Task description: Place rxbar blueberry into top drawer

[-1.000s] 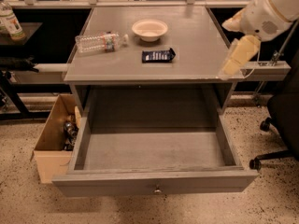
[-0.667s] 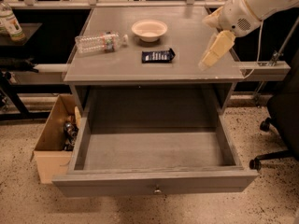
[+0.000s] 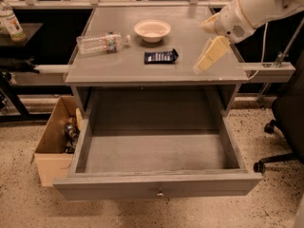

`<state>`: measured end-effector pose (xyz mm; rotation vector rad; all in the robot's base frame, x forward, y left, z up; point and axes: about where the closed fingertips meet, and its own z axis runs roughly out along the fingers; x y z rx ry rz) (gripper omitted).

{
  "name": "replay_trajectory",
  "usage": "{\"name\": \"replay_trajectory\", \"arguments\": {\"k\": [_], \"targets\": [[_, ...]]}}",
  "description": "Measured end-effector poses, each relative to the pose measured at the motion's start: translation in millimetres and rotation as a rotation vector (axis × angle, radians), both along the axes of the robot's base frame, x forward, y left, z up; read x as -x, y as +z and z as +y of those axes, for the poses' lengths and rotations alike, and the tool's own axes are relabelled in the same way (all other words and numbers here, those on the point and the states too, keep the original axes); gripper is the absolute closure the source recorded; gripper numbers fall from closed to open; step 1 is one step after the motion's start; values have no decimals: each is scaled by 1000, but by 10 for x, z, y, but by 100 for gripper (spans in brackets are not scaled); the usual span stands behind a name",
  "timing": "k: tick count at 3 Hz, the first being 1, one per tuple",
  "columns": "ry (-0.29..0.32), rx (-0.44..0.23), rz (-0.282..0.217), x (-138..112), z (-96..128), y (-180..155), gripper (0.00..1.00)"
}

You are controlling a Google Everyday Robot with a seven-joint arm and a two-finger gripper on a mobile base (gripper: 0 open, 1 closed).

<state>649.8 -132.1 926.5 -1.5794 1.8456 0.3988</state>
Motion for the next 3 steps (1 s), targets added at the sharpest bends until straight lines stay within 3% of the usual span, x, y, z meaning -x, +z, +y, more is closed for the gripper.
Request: {"name": "replay_trajectory", "arguments": {"k": [2, 3], "targets": [[-7, -176, -1, -455, 331, -244, 0], [-20, -229, -9, -677, 424, -411, 0]]}}
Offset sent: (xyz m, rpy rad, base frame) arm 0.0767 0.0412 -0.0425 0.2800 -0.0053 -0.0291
